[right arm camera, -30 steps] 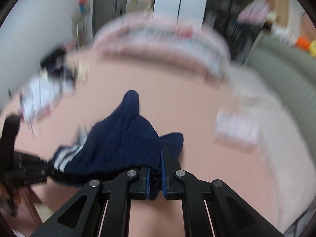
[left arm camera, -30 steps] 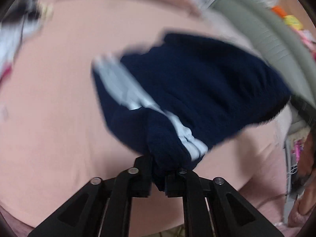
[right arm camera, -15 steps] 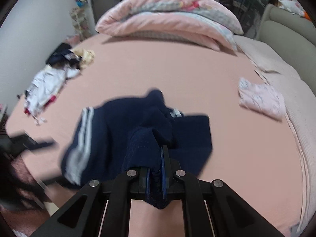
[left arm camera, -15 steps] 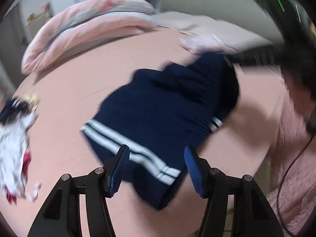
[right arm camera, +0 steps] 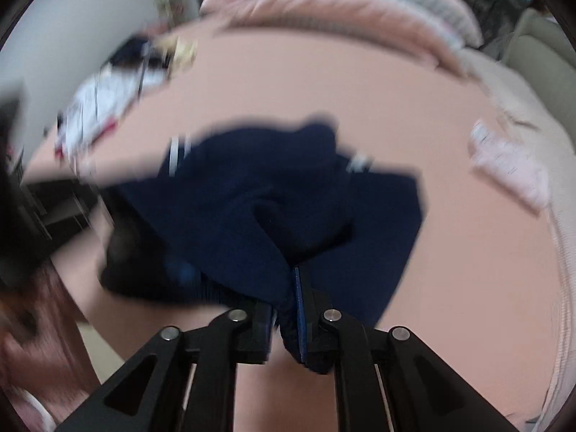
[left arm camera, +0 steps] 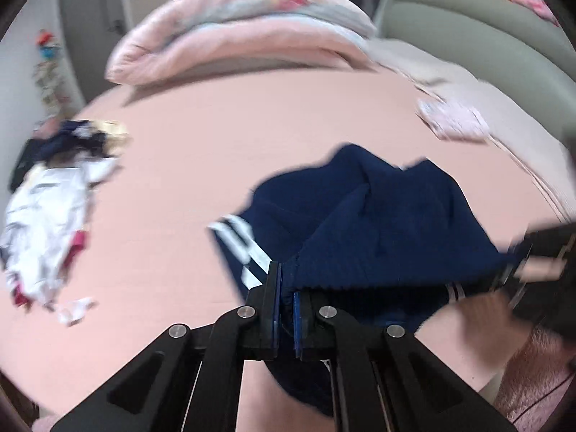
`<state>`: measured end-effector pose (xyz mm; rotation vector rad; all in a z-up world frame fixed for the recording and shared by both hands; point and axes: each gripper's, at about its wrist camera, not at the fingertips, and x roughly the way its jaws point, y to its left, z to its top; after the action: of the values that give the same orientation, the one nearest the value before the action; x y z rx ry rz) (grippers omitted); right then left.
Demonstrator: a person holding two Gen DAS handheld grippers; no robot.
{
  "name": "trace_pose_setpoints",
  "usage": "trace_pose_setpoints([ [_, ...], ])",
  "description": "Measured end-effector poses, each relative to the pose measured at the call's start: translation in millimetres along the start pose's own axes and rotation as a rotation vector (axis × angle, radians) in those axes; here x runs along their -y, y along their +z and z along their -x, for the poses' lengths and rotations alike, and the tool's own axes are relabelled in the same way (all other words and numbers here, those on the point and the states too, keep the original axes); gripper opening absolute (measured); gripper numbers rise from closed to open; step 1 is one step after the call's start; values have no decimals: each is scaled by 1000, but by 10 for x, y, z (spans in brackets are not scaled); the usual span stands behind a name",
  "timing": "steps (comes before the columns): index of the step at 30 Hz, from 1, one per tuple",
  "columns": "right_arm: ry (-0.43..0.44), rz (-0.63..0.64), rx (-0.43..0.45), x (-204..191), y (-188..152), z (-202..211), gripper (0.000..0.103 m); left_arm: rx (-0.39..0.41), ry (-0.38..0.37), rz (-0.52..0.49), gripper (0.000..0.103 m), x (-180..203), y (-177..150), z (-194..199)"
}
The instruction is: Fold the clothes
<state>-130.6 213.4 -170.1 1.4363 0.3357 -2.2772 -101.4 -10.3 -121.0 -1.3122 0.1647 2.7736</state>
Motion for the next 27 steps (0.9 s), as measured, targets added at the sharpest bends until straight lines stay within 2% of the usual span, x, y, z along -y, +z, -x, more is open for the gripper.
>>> trace_pose_setpoints([
  [1, -31, 20, -10, -81, -50, -92, 11, 14, 30, 3, 4, -29, -12, 78],
  [4, -140, 58, 33, -252, -81, -192, 11, 42, 72, 45, 4, -106, -105, 262],
  [5, -175, 59, 49, -277, -81, -205, 11, 29, 85, 56, 4, -114, -179, 269],
  [8, -308, 51, 65, -252, -95, -255, 24, -40, 109, 107, 5, -184, -432, 198],
  [11, -383, 23, 41, -100, -188, -335, 26, -139, 82, 168, 8, -286, -597, -11],
  [13, -312, -44, 34, 59, -258, -338, 24, -223, -1, 175, 8, -267, -710, -142],
  [14, -264, -80, 33, 128, -266, -320, 13, -256, -32, 171, 7, -228, -760, -241],
  [15, -245, -99, 35, 166, -250, -296, 8, -278, -53, 162, 8, -190, -798, -317],
  [18, -229, -145, 37, 258, -185, -237, 8, -237, -26, 123, 6, -144, -762, -273],
  [19, -230, -152, 16, 267, -189, -268, 9, -208, -31, 143, 6, -183, -738, -223],
  [21, -261, -153, 8, 269, -223, -307, 35, -132, -66, 154, 5, -274, -689, -110],
  [23, -299, -152, 15, 262, -260, -326, 41, -59, -82, 226, 5, -409, -611, 58],
  [25, -266, -172, 14, 256, -235, -286, 41, -8, -77, 266, 5, -497, -526, 228],
  [26, -194, -196, 14, 264, -194, -211, 33, 6, -88, 276, 5, -523, -476, 299],
  [27, -122, -220, 14, 272, -152, -137, 12, 22, -99, 285, 5, -549, -426, 377],
])
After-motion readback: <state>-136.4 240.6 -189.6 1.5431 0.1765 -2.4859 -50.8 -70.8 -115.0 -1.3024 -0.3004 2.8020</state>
